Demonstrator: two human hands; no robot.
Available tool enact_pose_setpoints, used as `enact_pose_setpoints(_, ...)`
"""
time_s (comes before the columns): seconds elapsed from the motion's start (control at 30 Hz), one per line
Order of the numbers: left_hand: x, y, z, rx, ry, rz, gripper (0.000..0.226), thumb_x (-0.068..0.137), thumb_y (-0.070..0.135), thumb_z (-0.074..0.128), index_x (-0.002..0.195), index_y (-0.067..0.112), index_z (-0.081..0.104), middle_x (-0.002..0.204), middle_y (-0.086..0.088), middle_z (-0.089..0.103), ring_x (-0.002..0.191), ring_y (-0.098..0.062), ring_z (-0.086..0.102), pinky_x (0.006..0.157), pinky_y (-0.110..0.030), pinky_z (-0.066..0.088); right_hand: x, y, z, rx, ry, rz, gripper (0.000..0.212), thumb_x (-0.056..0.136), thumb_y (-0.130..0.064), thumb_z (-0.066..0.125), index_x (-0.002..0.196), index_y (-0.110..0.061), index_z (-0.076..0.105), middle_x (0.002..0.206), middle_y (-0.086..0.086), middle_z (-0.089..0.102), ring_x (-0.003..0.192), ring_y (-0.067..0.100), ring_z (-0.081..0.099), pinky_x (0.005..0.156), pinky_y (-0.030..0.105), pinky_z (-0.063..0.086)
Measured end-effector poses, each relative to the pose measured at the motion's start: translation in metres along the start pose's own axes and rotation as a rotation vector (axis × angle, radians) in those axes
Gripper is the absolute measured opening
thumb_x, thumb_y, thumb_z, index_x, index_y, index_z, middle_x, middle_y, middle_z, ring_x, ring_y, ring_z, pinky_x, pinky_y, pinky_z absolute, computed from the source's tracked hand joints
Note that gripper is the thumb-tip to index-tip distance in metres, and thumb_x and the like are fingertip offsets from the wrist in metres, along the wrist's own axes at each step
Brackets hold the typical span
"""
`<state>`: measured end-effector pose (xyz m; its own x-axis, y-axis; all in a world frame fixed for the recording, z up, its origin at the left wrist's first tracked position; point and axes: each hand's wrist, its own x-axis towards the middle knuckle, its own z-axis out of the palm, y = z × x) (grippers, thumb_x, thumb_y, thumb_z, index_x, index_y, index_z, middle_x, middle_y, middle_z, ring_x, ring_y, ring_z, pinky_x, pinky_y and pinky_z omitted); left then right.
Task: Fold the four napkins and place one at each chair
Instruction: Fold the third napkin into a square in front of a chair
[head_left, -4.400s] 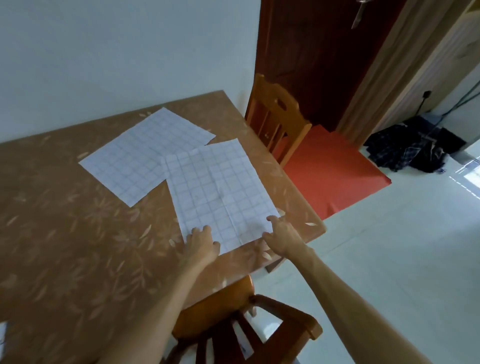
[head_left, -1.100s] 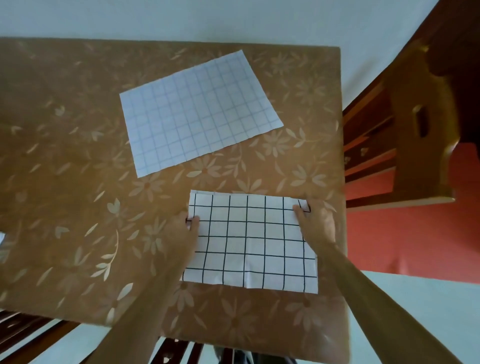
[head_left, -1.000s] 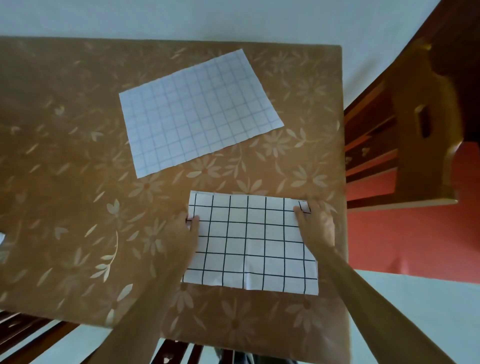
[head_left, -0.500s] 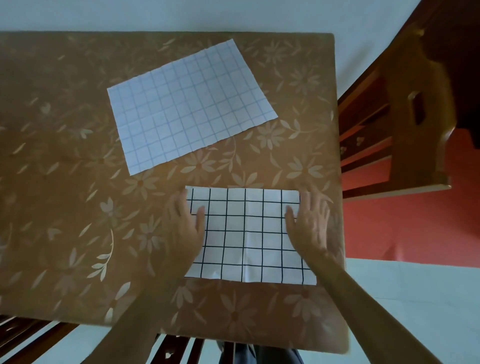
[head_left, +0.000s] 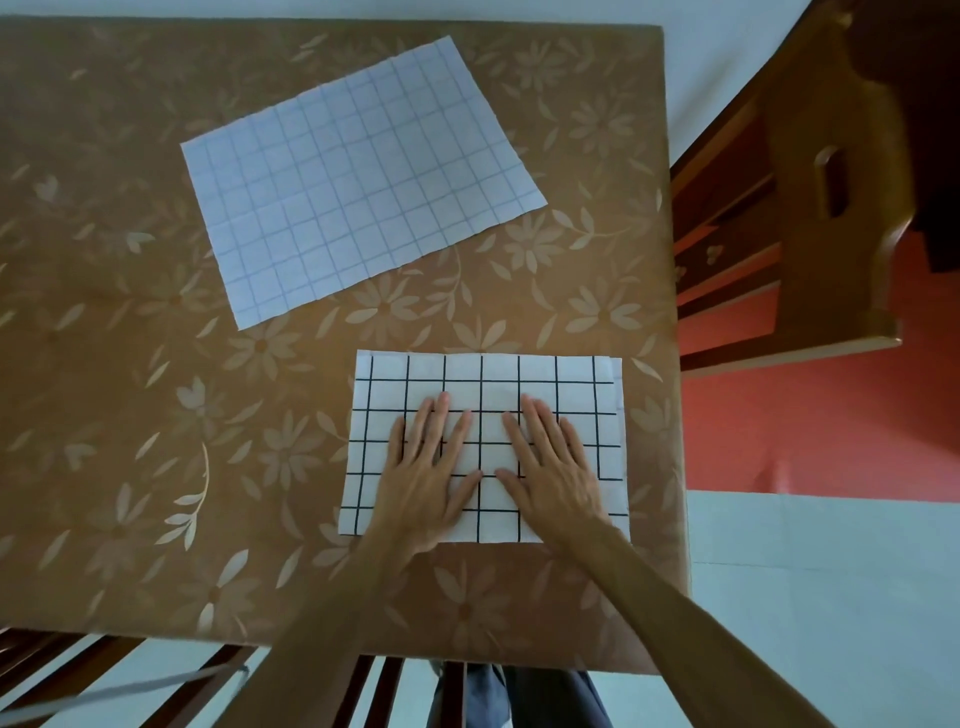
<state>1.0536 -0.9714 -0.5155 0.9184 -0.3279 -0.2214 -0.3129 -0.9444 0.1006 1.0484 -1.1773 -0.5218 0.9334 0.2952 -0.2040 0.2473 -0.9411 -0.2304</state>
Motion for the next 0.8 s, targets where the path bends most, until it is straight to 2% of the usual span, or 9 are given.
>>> enact_pose_setpoints(0.17, -0.007, -0.012, 0.000, -0.042, 0.037, -0.055, 0.075, 0.098, 0.055, 0.036, 0.158, 0.018, 0.010, 0.166, -0.009, -0.002, 0.153, -0.024, -0.002, 0.121, -0.055, 0.011, -0.018, 0.023, -0.003, -0.041, -0.009, 0.083, 0.069, 0.101, -0.057, 0.021, 0.157, -0.018, 0.009, 0.165, 0.009, -0.001, 0.152, 0.023, -0.003, 0.122, 0.044, 0.010)
enact_pose_setpoints(0.37, -0.019, -0.016, -0.001, 0.025, 0.055, -0.078, 0.071, 0.102, 0.051, 0.030, 0.157, 0.010, 0.012, 0.165, -0.017, 0.002, 0.153, -0.031, 0.001, 0.121, -0.055, 0.014, -0.028, 0.027, -0.005, -0.028, 0.020, 0.171, 0.068, 0.101, -0.054, 0.021, 0.157, -0.017, 0.013, 0.164, 0.013, 0.002, 0.152, 0.026, 0.000, 0.121, 0.048, 0.014)
enact_pose_setpoints(0.5, -0.025, 0.021, -0.001, -0.059, 0.128, 0.126, 0.054, 0.104, 0.036, 0.038, 0.151, 0.007, 0.034, 0.158, -0.023, 0.026, 0.147, -0.037, 0.024, 0.119, -0.053, 0.026, -0.028, 0.024, -0.009, -0.032, -0.003, 0.174, 0.069, 0.101, -0.055, 0.017, 0.156, -0.015, 0.013, 0.164, 0.014, 0.003, 0.151, 0.027, 0.001, 0.122, 0.047, 0.011)
enact_pose_setpoints(0.6, -0.034, 0.059, -0.004, -0.162, 0.143, 0.283, 0.045, 0.098, 0.044, 0.053, 0.129, 0.013, 0.056, 0.133, -0.016, 0.053, 0.125, -0.030, 0.050, 0.108, -0.044, 0.042, -0.033, 0.024, -0.016, -0.006, 0.006, 0.180, 0.066, 0.101, -0.053, 0.019, 0.155, -0.014, 0.020, 0.163, 0.013, 0.012, 0.151, 0.026, 0.008, 0.122, 0.045, 0.014)
enact_pose_setpoints(0.7, -0.039, 0.082, -0.002, -0.148, 0.125, 0.424, 0.041, 0.086, 0.046, 0.069, 0.112, 0.014, 0.061, 0.114, -0.011, 0.061, 0.106, -0.024, 0.058, 0.091, -0.034, 0.052, -0.048, 0.024, -0.027, 0.095, 0.058, 0.210, 0.060, 0.103, -0.048, 0.021, 0.152, -0.015, 0.029, 0.161, 0.011, 0.021, 0.150, 0.024, 0.016, 0.121, 0.043, 0.017)
enact_pose_setpoints(0.8, -0.035, 0.086, 0.003, -0.092, 0.129, 0.426, 0.034, 0.083, 0.030, 0.076, 0.107, 0.011, 0.062, 0.107, -0.011, 0.063, 0.101, -0.025, 0.060, 0.087, -0.035, 0.055, -0.067, 0.027, -0.036, 0.155, 0.092, 0.224, 0.057, 0.103, -0.047, 0.023, 0.150, -0.017, 0.033, 0.160, 0.008, 0.025, 0.148, 0.021, 0.023, 0.118, 0.037, 0.016)
